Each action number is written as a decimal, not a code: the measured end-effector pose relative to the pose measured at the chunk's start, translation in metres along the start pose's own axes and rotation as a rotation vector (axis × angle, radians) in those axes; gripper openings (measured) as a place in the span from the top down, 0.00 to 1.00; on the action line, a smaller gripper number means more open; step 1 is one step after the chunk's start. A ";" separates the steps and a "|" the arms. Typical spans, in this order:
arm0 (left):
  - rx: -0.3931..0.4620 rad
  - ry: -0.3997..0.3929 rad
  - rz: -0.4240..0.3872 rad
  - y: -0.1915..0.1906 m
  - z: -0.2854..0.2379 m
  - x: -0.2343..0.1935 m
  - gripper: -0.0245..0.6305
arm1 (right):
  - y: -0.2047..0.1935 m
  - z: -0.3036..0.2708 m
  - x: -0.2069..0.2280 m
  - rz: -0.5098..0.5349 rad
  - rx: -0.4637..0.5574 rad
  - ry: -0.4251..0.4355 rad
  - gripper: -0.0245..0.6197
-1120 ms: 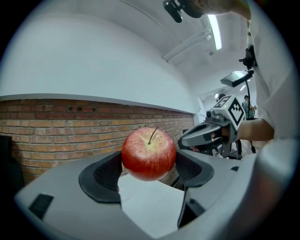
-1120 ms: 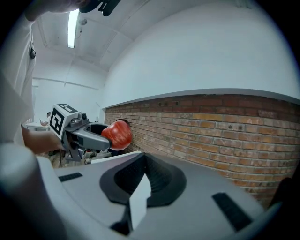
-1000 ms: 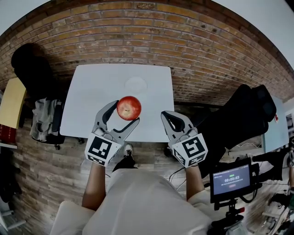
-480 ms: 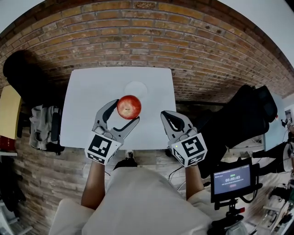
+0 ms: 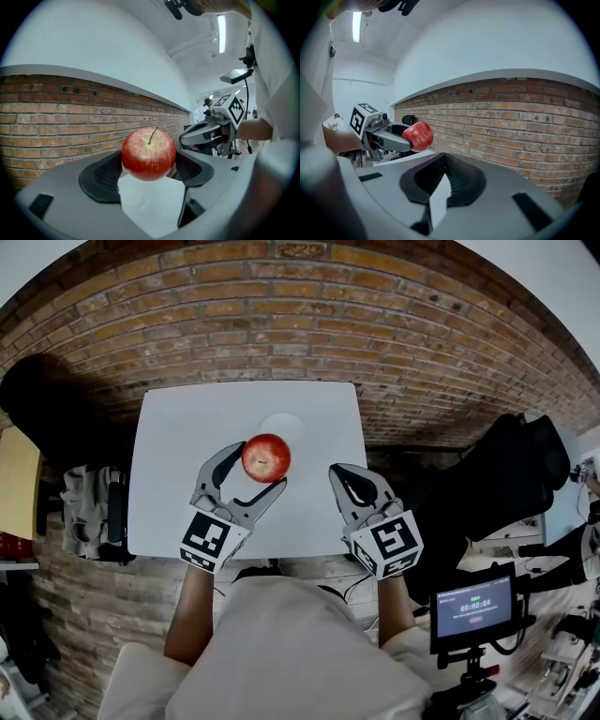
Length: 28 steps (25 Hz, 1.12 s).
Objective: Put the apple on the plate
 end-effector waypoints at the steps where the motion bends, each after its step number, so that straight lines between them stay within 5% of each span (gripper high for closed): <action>1: -0.002 -0.004 -0.001 0.001 -0.002 -0.003 0.41 | 0.001 -0.001 0.001 -0.003 0.002 -0.005 0.96; 28: -0.092 -0.058 0.078 -0.032 -0.077 -0.037 0.41 | -0.032 -0.013 0.021 -0.114 -0.060 -0.122 0.96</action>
Point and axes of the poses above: the fingertips, and each gripper's own axes: z backward along the fingers, x to its right, y out of its top, the point moved 7 cm from there along z, backward along the fingers, and after that the axes turned 7 degrees about -x, right-handed, at the moved point
